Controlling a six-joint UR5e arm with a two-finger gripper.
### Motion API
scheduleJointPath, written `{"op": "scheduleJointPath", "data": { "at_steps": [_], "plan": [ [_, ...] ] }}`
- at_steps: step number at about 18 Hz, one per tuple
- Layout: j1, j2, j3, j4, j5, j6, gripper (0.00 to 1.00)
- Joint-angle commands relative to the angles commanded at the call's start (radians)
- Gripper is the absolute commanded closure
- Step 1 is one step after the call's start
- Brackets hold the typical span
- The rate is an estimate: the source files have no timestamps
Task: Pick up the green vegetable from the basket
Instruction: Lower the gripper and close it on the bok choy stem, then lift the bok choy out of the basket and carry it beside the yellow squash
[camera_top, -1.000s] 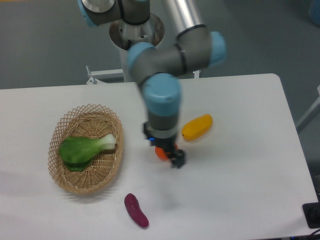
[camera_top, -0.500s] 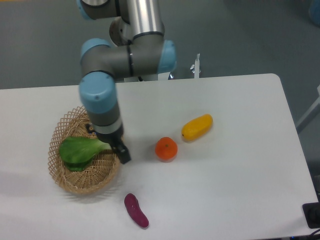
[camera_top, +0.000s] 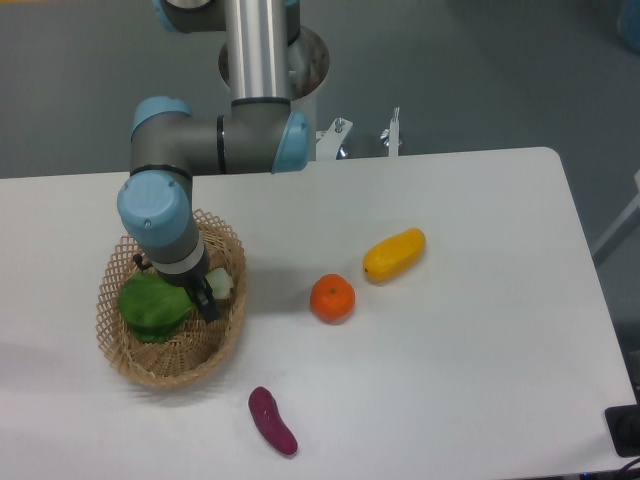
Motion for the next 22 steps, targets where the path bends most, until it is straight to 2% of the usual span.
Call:
{"op": "scheduleJointPath", "data": {
  "at_steps": [7,9,13,14,16,22],
  "plan": [
    [-0.002,-0.031,0.002,0.002,0.0,0.0,0.0],
    [-0.002,-0.034,0.005,0.002,0.0,-0.002,0.16],
    [-0.002,-0.029,0.012,-0.002,-0.002,-0.043,0.62],
    [-0.002,-0.025,0.017,-0.002,-0.006,-0.044,0.68],
    [0.0,-0.014,0.025,-0.003,-0.026,-0.046,0.72],
    [0.011,0.023,0.052,-0.02,-0.049,-0.081,0.75]
  ]
}}
